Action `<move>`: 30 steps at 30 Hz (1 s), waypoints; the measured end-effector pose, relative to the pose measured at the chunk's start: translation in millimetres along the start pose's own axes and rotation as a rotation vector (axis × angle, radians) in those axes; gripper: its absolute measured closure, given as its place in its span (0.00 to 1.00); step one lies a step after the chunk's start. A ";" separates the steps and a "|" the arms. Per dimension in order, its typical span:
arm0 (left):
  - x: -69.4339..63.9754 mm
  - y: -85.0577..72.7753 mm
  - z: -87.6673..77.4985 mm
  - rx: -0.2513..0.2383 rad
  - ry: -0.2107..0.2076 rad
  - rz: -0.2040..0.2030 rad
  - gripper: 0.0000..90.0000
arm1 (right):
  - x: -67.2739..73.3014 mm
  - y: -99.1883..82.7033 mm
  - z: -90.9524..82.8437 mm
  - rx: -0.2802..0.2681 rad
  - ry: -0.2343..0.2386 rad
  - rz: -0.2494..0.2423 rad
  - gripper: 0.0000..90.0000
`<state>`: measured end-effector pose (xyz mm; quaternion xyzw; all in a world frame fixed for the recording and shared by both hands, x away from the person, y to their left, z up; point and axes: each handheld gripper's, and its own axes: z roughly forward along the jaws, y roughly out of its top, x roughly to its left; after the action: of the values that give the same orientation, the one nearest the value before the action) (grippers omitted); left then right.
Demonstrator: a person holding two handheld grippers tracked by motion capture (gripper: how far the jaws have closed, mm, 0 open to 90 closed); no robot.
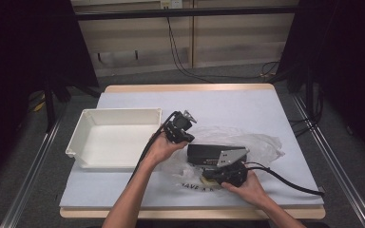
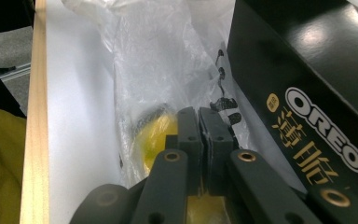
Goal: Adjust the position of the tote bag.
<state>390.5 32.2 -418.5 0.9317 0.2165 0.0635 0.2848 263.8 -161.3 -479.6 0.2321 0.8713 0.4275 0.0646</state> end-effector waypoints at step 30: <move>-16.6 -11.0 -42.2 -0.184 -0.052 0.123 0.89 | 16.9 -38.4 -99.1 -0.302 -0.136 0.068 0.57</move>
<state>361.3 54.4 -389.6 0.9145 0.1446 0.0763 0.3701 204.7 -244.6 -445.8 0.2772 0.7825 0.5390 0.1430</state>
